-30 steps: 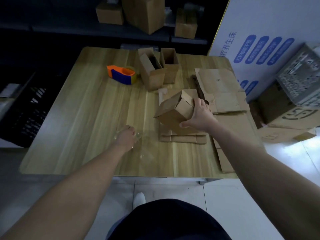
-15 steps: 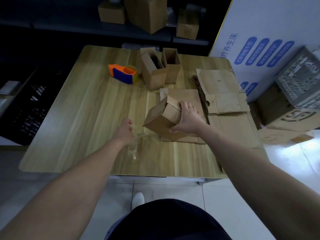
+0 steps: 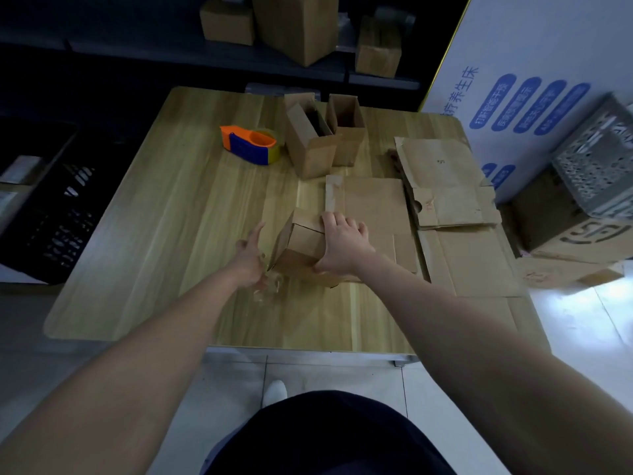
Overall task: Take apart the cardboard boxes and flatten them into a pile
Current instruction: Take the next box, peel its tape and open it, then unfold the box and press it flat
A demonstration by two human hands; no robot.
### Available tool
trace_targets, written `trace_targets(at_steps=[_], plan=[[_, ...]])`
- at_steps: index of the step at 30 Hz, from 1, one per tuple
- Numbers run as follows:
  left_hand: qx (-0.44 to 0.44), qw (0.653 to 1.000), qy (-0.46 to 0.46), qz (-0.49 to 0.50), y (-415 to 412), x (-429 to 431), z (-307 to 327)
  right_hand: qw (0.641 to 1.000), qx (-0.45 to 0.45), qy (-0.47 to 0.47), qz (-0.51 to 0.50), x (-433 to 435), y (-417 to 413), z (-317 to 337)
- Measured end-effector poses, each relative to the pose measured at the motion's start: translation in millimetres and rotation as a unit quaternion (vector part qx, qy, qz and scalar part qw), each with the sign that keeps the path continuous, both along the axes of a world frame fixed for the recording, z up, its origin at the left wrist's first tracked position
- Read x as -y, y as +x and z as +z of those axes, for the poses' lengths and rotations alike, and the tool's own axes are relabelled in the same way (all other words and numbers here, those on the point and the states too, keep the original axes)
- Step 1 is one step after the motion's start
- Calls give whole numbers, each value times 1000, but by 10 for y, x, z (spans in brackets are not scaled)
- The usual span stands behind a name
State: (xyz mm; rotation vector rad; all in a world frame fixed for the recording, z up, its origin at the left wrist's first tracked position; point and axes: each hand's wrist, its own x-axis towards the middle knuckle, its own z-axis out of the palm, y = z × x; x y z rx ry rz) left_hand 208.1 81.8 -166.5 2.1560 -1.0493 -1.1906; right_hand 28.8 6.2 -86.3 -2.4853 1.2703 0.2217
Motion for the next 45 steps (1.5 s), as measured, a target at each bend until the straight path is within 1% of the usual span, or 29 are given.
trace_targets(at_steps=[2, 4, 7, 9, 12, 15, 17, 20, 23, 25, 27, 28, 29, 31, 32, 34, 36, 37, 39, 41, 43, 45], plan=[[-25, 1000, 6, 9, 26, 7, 30, 1000, -2, 2, -2, 10, 34, 3], [-65, 996, -13, 62, 80, 24, 18, 1000, -3, 7, -6, 20, 46, 17], [-70, 989, -20, 133, 163, 44, 22, 1000, -4, 6, -10, 20, 37, 26], [-36, 990, -16, 137, 168, 29, 0, 1000, -2, 4, -11, 20, 23, 34], [76, 994, -12, 82, 135, 17, -28, 1000, 2, 2, -18, 37, 1, 54], [106, 991, -7, 87, 104, 16, -50, 999, 11, 0, -31, 59, -35, 67], [95, 990, -15, 100, 57, 8, -56, 999, 22, 2, -41, 75, -66, 69], [60, 990, -73, 106, -9, 30, 18, 998, 38, 2, -57, 107, -124, 70], [23, 979, -116, 164, -7, 115, 222, 996, 47, 3, -78, 166, -203, 81], [27, 967, -158, 198, -13, 177, 384, 990, 78, 22, -119, 230, -253, 98], [18, 964, -179, 196, -57, 244, 521, 969, 136, 74, -191, 317, -311, 129], [-1, 968, -182, 175, -101, 283, 570, 949, 175, 114, -238, 357, -348, 151], [-27, 973, -181, 144, -151, 322, 605, 919, 219, 161, -287, 394, -393, 173], [-65, 982, -165, 71, -270, 378, 669, 846, 295, 246, -369, 441, -499, 222], [-78, 985, -149, 42, -333, 399, 698, 816, 319, 278, -393, 457, -557, 229], [-113, 986, -117, 18, -471, 453, 730, 774, 350, 318, -422, 478, -683, 213], [-163, 981, -105, 12, -616, 511, 750, 740, 373, 351, -435, 486, -816, 182], [-188, 977, -101, 12, -677, 543, 753, 731, 377, 366, -435, 488, -879, 163], [-235, 967, -98, 30, -806, 597, 776, 729, 368, 387, -427, 469, -991, 131], [-266, 956, -101, 74, -895, 647, 782, 743, 358, 389, -411, 430, -1078, 115], [-270, 953, -99, 98, -946, 689, 780, 773, 340, 369, -389, 401, -1164, 82], [-277, 952, -76, 109, -979, 692, 774, 804, 322, 349, -358, 362, -1242, 81]])
